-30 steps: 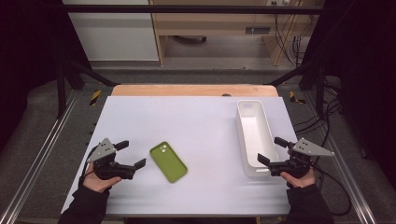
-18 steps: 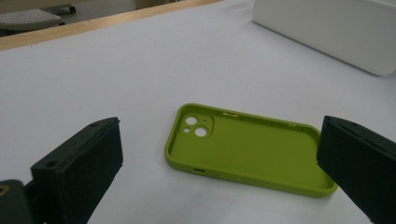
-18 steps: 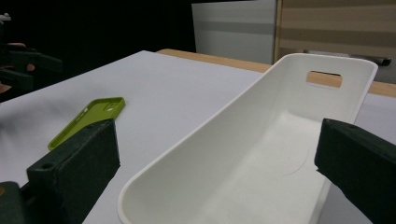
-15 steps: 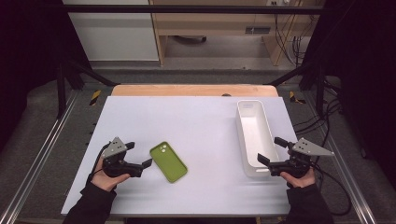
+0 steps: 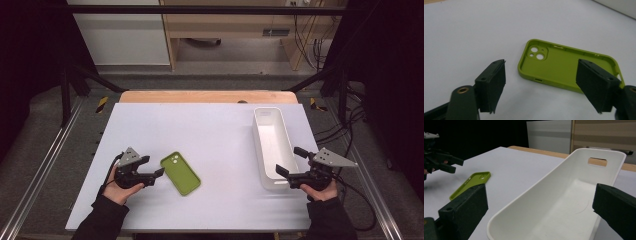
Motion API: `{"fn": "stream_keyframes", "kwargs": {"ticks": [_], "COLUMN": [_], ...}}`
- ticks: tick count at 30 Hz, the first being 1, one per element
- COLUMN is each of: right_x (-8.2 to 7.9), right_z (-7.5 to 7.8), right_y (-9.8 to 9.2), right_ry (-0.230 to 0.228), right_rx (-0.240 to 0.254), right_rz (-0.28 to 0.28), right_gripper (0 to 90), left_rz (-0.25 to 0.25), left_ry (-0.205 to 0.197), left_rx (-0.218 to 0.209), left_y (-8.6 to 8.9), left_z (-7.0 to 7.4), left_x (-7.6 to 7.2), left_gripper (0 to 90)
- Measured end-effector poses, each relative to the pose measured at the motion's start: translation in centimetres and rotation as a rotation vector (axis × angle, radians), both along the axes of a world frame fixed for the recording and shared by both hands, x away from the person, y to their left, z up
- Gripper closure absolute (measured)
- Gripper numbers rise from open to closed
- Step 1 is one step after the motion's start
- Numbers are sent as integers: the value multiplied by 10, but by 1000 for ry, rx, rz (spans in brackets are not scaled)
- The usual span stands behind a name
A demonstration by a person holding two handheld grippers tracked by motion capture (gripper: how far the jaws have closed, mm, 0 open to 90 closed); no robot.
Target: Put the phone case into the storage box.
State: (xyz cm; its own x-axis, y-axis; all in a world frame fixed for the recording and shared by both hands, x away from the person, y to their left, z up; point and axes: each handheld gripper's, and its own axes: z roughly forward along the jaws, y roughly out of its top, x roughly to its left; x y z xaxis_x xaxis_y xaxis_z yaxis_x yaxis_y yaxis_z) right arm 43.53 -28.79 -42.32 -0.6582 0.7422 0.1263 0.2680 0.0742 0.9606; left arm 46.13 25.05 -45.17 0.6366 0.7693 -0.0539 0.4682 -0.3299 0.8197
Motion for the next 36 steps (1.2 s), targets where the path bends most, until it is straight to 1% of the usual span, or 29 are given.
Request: {"fn": "stream_keyframes", "kwargs": {"ticks": [1,2,3,7,8,9,11,14,15,16,19,23,25,29,33,36], "right_x": [0,0,0,0,0,0,0,0,0,0,0,0,0,0,0,1], "right_z": [0,0,0,0,0,0,0,0,0,0,0,0,0,0,0,0], "right_y": [0,0,0,0,0,0,0,0,0,0,0,0,0,0,0,0], "right_ry": [0,0,-1,-1,-1,0,1,-1,0,1,2,2,2,4,3,2], "right_rx": [0,0,-3,-5,-5,-4,-2,-4,-4,-5,-3,-3,-3,-1,-1,-1], "right_rz": [0,0,0,1,1,-1,-1,0,-1,-2,-2,-3,-2,0,0,0], "right_gripper": [5,5,5,5,5,5,5,5,5,5,5,5,5,6,5,5], "left_rz": [3,3,6,13,16,17,23,30,33,40,38,36,35,41,48,51], "left_ry": [9,9,21,35,42,50,69,78,80,87,95,102,105,105,95,97], "left_rx": [-5,-5,0,13,14,21,35,39,43,48,65,75,73,84,100,104], "left_y": [0,0,0,-2,-2,-3,-4,-5,-5,-6,-8,-11,-12,-14,-17,-19], "left_z": [-1,-1,-2,-5,-5,-6,-8,-9,-9,-9,-11,-12,-12,-13,-15,-16], "left_x": [1,1,2,3,4,4,6,6,6,6,7,8,8,9,11,12], "left_gripper": [284,317,344,442,442,493,548,620,620,660,718,785,817,878,896,897]}}
